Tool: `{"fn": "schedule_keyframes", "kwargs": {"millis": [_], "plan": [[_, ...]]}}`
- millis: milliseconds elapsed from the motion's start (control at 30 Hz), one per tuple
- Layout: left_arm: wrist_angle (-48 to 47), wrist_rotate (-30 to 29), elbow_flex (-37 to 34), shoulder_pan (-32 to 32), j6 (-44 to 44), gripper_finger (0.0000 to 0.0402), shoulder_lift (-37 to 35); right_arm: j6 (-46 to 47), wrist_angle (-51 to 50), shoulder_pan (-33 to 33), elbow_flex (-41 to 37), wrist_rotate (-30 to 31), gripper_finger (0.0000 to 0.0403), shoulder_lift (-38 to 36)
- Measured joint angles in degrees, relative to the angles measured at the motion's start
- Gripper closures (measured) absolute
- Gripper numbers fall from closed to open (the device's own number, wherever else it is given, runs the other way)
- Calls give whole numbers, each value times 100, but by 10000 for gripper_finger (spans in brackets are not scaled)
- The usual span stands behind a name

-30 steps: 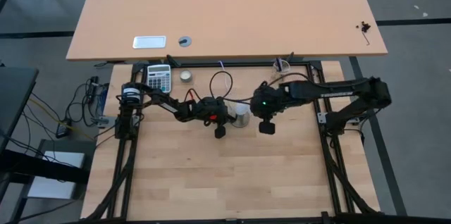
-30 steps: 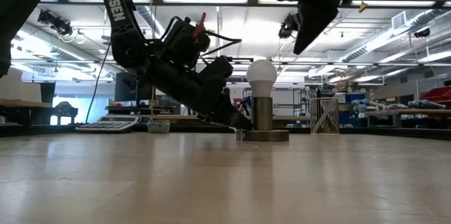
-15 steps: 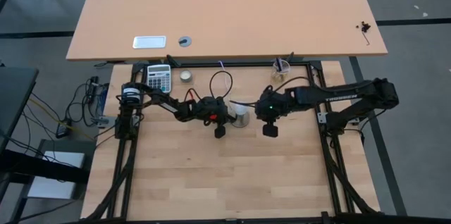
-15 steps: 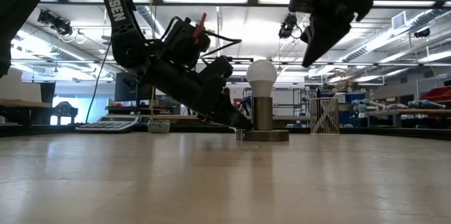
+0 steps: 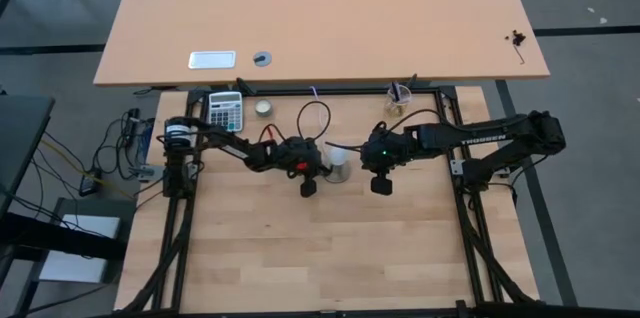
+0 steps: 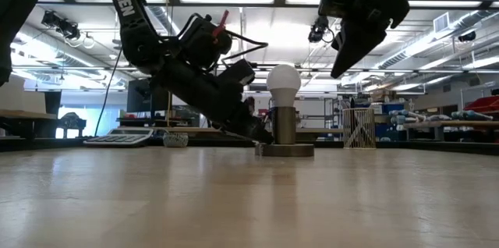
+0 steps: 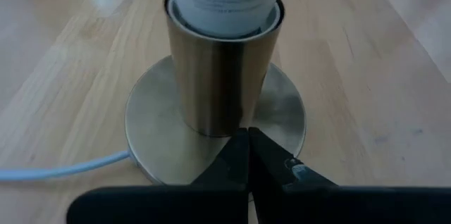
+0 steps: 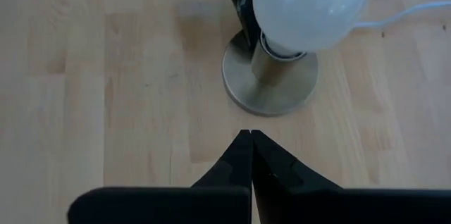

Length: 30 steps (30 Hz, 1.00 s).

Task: Screw lightbulb
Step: Insert the lightbulb into the lamp, then remove the lightbulb from the lamp

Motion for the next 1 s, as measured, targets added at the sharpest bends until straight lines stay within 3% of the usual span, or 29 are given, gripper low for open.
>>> {"fn": "schedule_keyframes", "kwargs": {"millis": [533, 1000], "plan": [[-813, -97, 58, 0, 206, 396, -348, -63, 528, 0, 0, 10, 392, 2], [-2287, -196, 797, 0, 688, 396, -462, -63, 606, 0, 0, 12, 392, 4]]}}
